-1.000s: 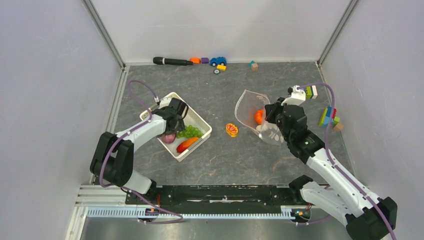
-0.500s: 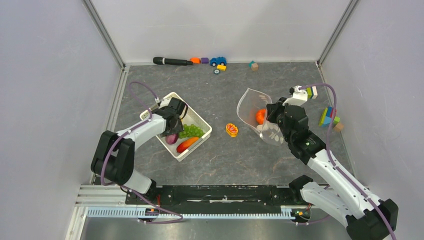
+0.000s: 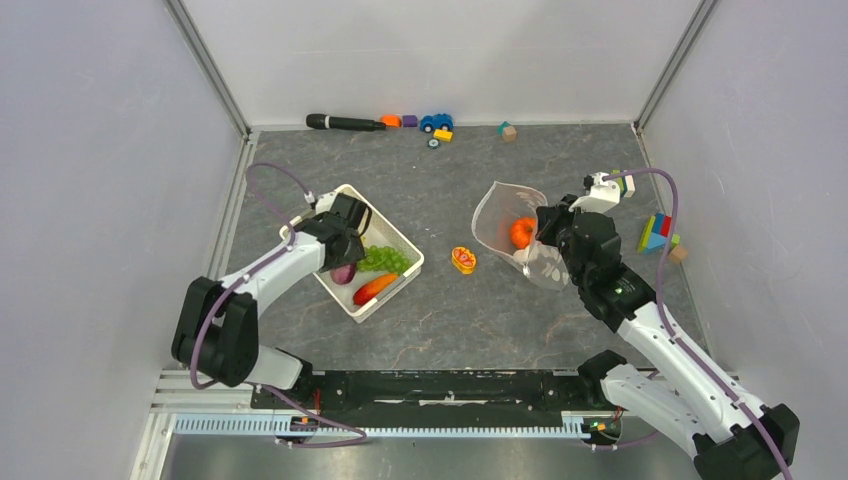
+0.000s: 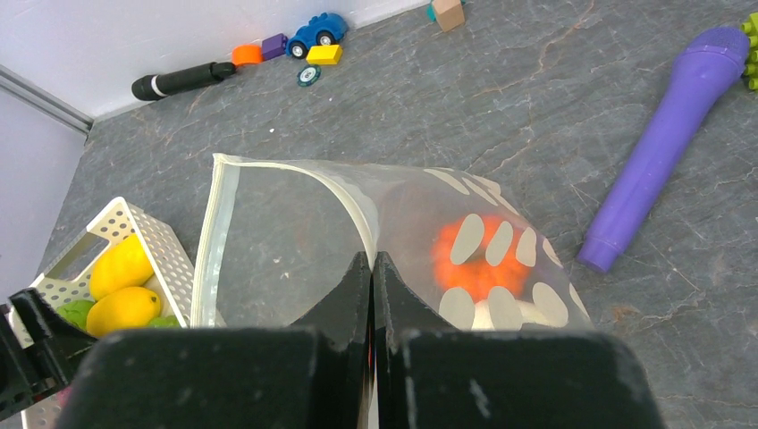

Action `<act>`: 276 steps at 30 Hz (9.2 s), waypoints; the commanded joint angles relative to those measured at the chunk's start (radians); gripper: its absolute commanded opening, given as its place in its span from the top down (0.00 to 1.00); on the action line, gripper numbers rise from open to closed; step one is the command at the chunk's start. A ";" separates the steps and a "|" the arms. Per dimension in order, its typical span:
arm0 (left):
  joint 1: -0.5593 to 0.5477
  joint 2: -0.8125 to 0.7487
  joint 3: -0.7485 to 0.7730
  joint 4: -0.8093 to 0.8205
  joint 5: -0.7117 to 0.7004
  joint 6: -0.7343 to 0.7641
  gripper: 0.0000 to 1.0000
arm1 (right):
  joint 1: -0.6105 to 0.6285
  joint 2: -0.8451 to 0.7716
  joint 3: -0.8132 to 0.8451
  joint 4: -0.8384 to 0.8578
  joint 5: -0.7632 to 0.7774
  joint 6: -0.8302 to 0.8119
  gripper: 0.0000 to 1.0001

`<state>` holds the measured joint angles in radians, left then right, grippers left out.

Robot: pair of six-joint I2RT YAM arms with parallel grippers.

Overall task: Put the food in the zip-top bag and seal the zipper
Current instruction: Pick up the fake vegetable from the bin, then place the fake vegetable in the zipper food storage bag, then pick up the fake fruit from the bin, then place the fake fruit in the zipper food storage bag.

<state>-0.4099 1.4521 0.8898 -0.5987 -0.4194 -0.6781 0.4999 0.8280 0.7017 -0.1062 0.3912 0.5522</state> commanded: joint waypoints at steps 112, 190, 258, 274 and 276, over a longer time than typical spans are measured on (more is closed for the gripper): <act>-0.579 0.123 0.424 0.620 0.463 0.279 0.00 | 0.002 -0.048 0.007 0.036 -0.059 -0.004 1.00; 0.087 -0.008 -0.098 0.285 -0.067 -0.676 0.00 | 0.002 -0.030 0.007 0.030 0.003 -0.025 1.00; -0.171 -0.248 -0.106 1.130 0.927 0.019 0.64 | 0.002 -0.047 0.009 0.026 -0.052 -0.015 1.00; -0.402 -0.055 0.098 0.995 0.861 0.201 0.63 | 0.002 -0.041 0.010 0.026 -0.077 -0.011 1.00; -0.425 -0.038 0.115 0.972 0.813 0.220 0.62 | 0.001 -0.044 0.012 0.026 -0.090 -0.011 1.00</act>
<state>-0.8005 1.3865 0.9440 0.4061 0.4599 -0.5426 0.4999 0.7918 0.7017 -0.1143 0.3164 0.5354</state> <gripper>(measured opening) 0.775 0.010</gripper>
